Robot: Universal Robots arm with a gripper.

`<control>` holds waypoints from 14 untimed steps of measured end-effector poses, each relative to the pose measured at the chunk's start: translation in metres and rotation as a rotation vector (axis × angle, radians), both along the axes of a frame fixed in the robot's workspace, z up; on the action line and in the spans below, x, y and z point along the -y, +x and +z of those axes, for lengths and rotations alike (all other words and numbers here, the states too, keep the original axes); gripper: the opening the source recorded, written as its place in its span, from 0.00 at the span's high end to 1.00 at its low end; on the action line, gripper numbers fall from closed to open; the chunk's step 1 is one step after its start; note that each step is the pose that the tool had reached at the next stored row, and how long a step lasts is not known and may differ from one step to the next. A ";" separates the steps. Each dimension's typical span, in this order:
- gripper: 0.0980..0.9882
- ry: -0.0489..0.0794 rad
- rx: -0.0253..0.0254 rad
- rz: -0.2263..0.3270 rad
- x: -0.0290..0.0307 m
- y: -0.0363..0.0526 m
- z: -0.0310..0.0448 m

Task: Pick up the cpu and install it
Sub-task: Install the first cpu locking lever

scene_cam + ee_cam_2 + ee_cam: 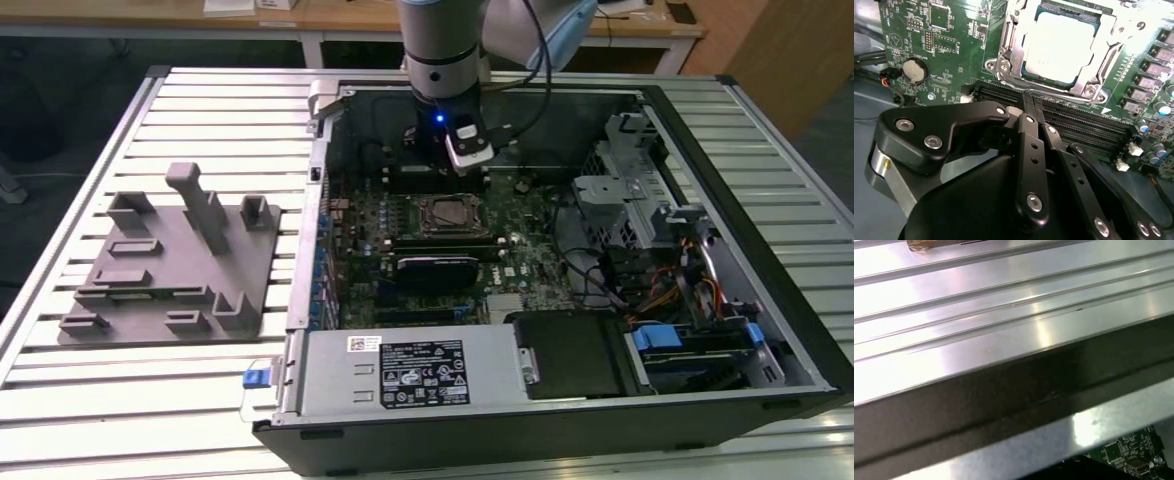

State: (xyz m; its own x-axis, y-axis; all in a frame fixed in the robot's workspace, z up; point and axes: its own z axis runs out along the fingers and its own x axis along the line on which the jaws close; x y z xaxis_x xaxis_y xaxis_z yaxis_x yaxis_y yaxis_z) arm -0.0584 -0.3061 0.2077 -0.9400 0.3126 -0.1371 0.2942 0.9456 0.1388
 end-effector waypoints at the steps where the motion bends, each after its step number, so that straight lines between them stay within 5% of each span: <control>1: 0.99 0.000 0.0000 0.000 0.0000 0.0000 0.0000; 4: 0.99 0.000 -0.0001 0.000 0.0000 0.0000 0.0000; 6: 0.99 -0.002 -0.0065 0.000 0.0004 0.0001 -0.0001; 11: 0.99 -0.028 -0.0481 0.000 0.0042 0.0005 -0.0003; 14: 0.99 -0.033 -0.0627 0.000 0.0134 0.0006 -0.0006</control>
State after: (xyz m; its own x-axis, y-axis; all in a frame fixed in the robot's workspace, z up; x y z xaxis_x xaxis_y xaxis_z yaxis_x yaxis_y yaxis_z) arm -0.0578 -0.3195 0.2071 -0.9470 0.3090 -0.0882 0.3015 0.9493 0.0888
